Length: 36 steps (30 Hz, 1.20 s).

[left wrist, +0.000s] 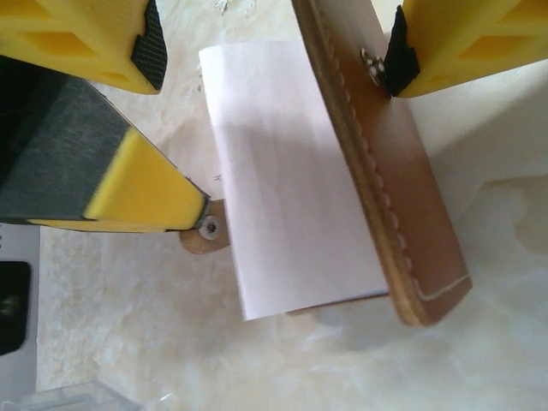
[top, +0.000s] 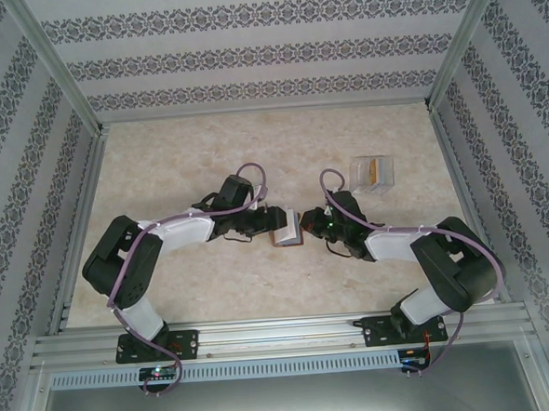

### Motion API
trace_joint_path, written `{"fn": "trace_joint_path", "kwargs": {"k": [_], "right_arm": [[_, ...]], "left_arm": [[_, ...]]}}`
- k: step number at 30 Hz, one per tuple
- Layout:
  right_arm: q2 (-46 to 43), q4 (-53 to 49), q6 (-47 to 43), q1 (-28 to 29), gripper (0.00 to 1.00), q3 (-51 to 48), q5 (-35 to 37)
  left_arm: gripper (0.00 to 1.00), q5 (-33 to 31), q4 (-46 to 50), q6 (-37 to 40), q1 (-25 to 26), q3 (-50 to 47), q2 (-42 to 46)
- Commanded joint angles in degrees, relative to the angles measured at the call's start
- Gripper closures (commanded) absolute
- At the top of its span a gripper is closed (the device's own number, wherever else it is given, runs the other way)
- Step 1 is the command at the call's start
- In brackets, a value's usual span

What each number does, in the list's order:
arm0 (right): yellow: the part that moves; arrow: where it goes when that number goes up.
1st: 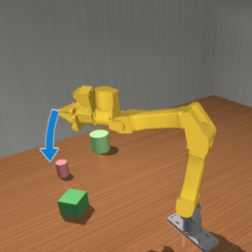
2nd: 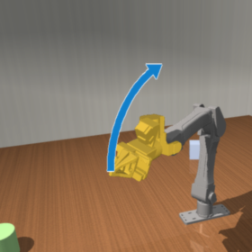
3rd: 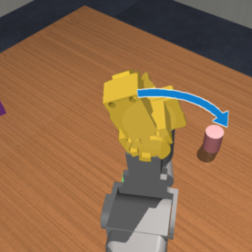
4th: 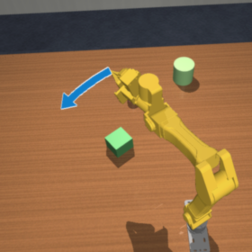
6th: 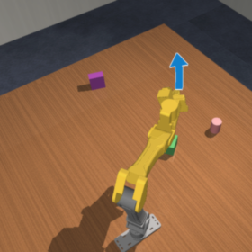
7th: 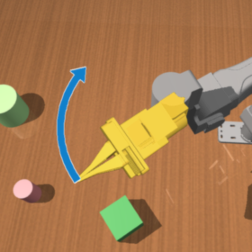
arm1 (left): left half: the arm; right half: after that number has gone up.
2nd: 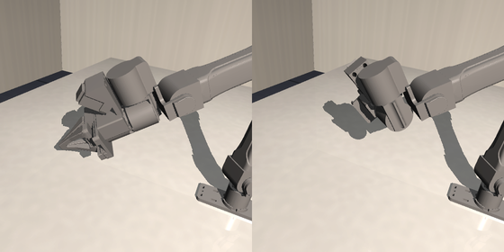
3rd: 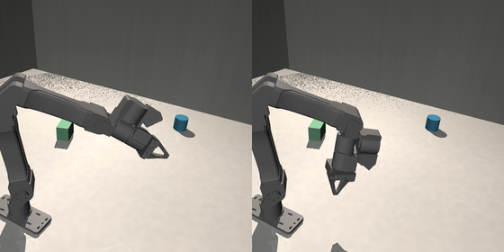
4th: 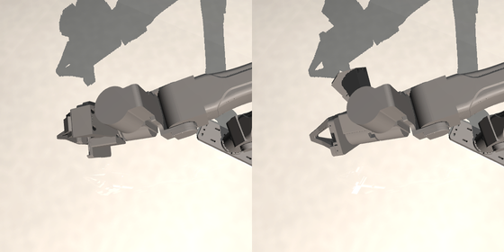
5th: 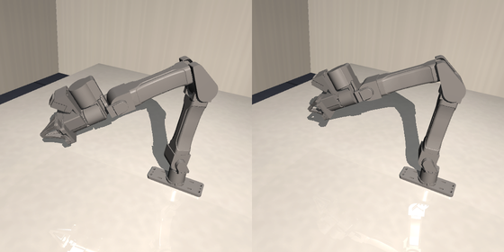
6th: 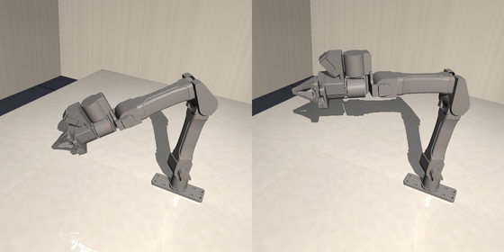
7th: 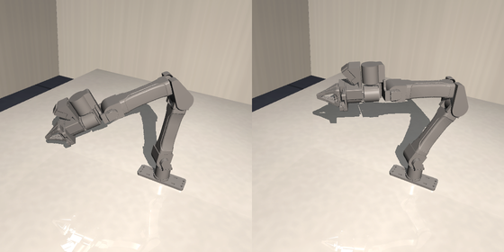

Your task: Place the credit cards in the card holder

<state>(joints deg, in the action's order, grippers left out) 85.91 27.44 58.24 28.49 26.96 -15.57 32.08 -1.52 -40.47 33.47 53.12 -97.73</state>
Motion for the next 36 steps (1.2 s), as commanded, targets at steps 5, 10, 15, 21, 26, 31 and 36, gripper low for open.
{"fn": "trace_joint_path", "kwargs": {"k": [5, 10, 15, 21, 26, 31, 36], "right_arm": [[1.26, 6.22, 3.02, -2.61, 0.94, -1.99, -4.20], [0.55, 5.35, 2.00, -5.07, 0.90, -3.05, -5.96], [-0.94, 3.53, -0.15, -6.97, 0.88, -3.27, -7.12], [-1.71, 2.36, -1.24, -7.92, 0.88, -3.12, -8.06], [-2.37, 2.13, -1.93, -8.10, 0.91, -2.69, -10.41], [-2.52, -0.19, -5.01, -8.24, 0.91, -0.84, -12.95], [-1.25, -4.60, -9.93, -8.12, 0.89, 2.54, -15.72]], "left_arm": [[0.43, -7.82, 4.13, 10.44, 5.45, 6.29, -0.06], [0.66, -5.90, 3.01, 10.92, 5.66, 8.36, -4.72], [0.70, -7.50, 7.76, 14.50, 5.73, 12.94, -8.93], [0.72, -5.46, 7.84, 14.24, 5.69, 14.81, -11.43], [0.77, -4.17, 7.46, 14.11, 5.64, 14.97, -12.47], [0.95, -1.96, 6.14, 12.75, 4.52, 13.68, -13.51], [0.95, -0.11, 5.86, 12.69, 3.89, 13.21, -13.50]]}}
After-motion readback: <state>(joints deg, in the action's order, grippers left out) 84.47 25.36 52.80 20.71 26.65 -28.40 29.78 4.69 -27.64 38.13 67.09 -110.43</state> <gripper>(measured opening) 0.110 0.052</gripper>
